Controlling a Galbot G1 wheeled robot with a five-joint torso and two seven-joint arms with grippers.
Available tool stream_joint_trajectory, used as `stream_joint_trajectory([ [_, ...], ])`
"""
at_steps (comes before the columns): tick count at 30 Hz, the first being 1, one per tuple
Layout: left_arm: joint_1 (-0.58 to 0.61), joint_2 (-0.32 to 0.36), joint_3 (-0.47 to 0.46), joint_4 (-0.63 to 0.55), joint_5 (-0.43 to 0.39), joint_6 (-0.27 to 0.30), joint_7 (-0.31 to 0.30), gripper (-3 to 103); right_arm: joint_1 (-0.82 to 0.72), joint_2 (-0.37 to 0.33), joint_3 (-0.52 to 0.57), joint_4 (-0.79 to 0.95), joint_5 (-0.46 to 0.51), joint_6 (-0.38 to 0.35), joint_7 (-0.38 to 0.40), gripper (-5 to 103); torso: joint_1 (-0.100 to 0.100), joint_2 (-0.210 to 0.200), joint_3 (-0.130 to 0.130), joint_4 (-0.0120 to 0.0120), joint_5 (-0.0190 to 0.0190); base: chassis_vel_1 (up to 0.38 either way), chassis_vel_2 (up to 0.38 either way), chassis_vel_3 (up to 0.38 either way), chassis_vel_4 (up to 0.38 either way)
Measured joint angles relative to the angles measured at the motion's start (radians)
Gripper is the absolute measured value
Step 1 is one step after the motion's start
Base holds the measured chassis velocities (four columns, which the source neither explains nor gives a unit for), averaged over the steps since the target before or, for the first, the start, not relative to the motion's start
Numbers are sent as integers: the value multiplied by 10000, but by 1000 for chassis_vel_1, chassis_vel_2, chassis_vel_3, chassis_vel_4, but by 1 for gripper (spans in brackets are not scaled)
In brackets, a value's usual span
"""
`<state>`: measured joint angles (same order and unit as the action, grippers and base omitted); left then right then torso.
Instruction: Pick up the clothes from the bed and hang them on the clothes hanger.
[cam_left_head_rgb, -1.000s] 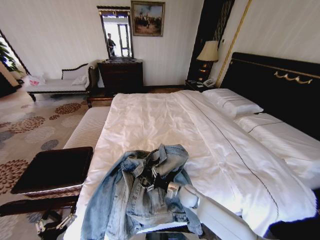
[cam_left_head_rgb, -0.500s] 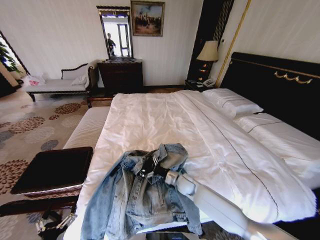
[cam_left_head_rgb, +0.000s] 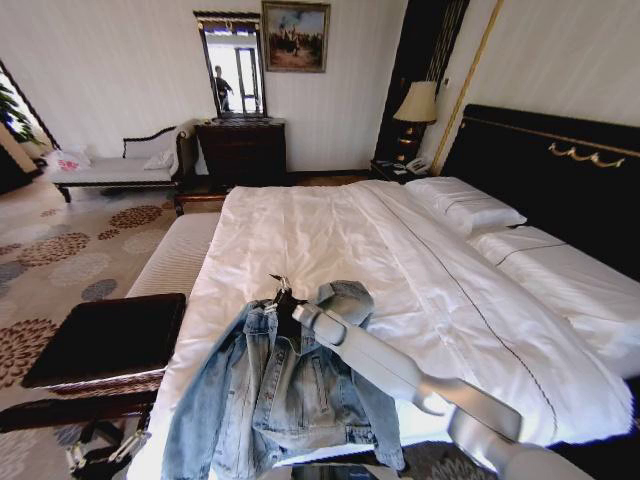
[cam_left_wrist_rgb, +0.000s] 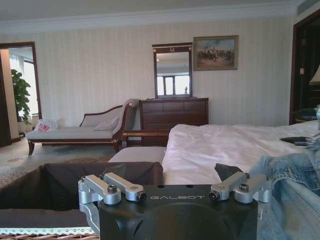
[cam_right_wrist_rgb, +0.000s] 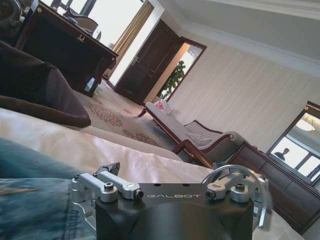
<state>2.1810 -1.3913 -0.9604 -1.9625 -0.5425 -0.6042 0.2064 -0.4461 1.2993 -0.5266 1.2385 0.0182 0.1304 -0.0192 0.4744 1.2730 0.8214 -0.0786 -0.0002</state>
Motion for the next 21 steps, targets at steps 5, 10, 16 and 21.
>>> stream_joint_trajectory([
  [5,13,20,-18,-40,-1,-37,14,100,854,499,-343,-1304,58,-39,3,100,0,0,0,0,0,0,0,0,0],
  [10,-29,16,14,-44,-2,-49,14,100,1173,598,-347,-1732,272,-571,116,100,1,0,0,1,1,0,0,0,0],
  [16,-71,-47,72,-136,38,-32,15,100,1472,561,-424,-2118,682,-1344,116,100,-2,0,-2,0,3,0,0,0,0],
  [21,-41,-55,16,-176,30,-38,22,100,1761,470,-644,-2302,1948,-2423,85,100,-2,0,-2,0,3,0,0,0,0],
])
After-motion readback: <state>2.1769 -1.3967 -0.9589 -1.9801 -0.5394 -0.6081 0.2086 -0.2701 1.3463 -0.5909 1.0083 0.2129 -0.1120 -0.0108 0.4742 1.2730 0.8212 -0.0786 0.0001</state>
